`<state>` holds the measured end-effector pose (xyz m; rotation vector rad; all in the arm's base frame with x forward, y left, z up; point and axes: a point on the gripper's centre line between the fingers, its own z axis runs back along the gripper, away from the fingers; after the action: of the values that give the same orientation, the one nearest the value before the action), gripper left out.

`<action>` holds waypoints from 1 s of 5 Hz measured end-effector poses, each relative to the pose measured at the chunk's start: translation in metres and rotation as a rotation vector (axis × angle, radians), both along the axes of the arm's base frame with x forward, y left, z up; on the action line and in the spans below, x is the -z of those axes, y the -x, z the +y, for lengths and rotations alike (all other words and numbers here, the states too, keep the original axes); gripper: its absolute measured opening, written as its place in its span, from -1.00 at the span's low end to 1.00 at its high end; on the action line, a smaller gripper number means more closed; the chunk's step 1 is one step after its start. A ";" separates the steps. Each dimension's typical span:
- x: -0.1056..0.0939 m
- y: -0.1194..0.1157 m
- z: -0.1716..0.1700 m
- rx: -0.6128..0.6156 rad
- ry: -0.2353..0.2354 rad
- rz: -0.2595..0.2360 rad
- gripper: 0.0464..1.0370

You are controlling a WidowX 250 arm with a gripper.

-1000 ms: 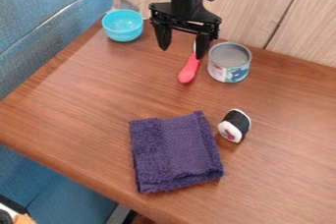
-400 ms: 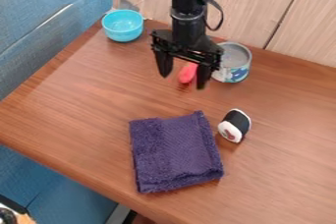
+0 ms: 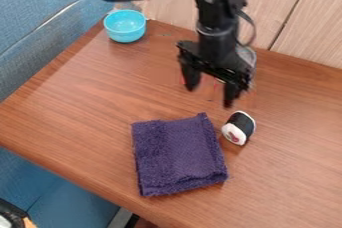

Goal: Move the sushi roll inside the blue pot

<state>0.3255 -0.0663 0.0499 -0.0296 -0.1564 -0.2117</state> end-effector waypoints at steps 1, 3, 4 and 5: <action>0.008 -0.003 -0.026 0.075 -0.003 0.010 0.93; 0.019 0.005 -0.055 0.155 -0.049 0.046 0.93; 0.026 0.013 -0.060 0.184 -0.056 0.075 0.82; 0.030 0.017 -0.061 0.183 -0.057 0.092 0.29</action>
<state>0.3081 -0.1269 0.0196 0.0030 -0.0558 -0.3966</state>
